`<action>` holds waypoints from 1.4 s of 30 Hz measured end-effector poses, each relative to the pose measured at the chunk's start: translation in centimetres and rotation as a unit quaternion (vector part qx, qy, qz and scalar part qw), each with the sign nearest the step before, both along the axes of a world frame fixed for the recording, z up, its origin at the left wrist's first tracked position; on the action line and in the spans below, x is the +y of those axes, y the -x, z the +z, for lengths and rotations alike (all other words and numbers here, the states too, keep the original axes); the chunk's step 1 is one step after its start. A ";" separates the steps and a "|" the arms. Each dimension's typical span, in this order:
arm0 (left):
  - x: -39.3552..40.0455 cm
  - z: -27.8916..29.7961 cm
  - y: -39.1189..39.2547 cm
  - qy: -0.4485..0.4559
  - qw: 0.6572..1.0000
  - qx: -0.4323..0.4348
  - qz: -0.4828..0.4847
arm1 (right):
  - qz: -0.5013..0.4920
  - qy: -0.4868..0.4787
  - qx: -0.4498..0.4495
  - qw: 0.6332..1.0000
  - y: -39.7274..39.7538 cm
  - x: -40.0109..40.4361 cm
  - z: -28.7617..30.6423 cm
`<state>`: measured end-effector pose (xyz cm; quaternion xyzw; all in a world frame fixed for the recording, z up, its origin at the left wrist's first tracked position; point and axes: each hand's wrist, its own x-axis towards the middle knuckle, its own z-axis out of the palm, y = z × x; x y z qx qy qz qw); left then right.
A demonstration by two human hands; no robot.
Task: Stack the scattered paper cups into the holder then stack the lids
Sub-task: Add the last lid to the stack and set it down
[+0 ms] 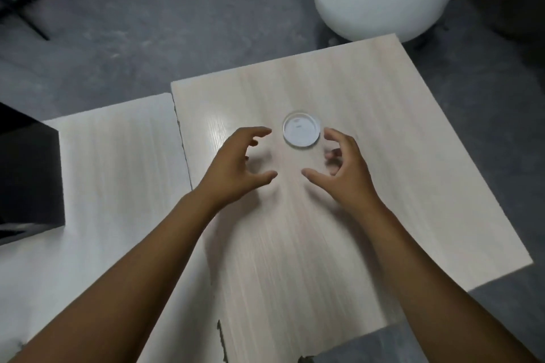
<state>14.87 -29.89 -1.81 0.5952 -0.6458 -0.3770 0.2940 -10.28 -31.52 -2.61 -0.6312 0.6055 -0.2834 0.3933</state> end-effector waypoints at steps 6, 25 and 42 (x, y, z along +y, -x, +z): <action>-6.1 -2.4 2.2 -0.015 0.998 -0.049 -0.045 | 0.049 -0.014 0.047 0.998 0.9 -5.4 -2.5; 1.0 0.9 -2.9 -0.002 1.000 -0.024 -0.007 | 0.169 -0.029 0.011 0.985 -6.2 -0.4 0.8; 29.7 10.9 -23.1 0.063 0.967 -0.048 0.244 | 0.362 0.026 -0.068 0.929 -30.1 18.8 10.1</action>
